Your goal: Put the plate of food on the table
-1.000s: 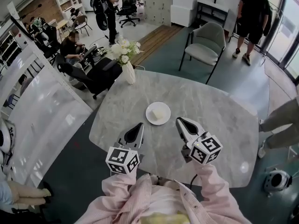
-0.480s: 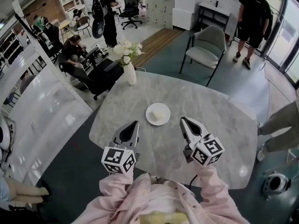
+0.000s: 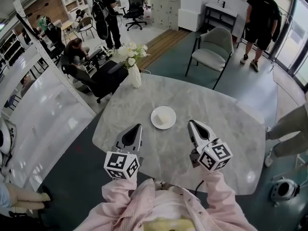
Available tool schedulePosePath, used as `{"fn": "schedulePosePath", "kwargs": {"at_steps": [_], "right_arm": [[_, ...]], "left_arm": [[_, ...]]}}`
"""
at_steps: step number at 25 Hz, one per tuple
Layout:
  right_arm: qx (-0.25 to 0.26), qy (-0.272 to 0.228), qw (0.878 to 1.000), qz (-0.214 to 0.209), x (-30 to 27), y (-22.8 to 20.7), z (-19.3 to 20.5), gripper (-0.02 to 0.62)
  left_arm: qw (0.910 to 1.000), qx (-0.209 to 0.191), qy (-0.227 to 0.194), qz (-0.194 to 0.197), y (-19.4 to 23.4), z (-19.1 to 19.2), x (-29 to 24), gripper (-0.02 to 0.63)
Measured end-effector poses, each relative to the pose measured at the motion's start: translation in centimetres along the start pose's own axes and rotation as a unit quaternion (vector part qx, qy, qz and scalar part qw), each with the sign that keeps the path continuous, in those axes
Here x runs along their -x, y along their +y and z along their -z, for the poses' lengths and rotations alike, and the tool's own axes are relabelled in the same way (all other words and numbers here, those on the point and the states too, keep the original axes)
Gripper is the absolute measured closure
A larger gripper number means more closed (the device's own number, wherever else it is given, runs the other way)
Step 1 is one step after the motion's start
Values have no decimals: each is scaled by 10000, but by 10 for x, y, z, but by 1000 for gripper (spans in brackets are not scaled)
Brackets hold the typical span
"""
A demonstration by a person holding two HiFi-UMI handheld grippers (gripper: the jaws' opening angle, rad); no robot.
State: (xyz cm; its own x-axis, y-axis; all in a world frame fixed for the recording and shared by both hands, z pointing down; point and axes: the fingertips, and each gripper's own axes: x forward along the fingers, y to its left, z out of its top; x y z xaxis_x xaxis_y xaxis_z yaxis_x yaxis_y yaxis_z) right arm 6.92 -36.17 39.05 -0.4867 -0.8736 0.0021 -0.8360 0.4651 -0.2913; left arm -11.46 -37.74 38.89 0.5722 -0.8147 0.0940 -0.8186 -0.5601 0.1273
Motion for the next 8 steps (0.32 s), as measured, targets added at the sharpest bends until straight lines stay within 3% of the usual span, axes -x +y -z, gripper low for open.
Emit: {"fn": "schedulePosePath", "kwargs": {"at_steps": [8], "right_arm": [[-22,-9,10000,68,3,1,-2,592]], "left_arm": [[10000,-8,-8,-31,2,-2,5,607]]}}
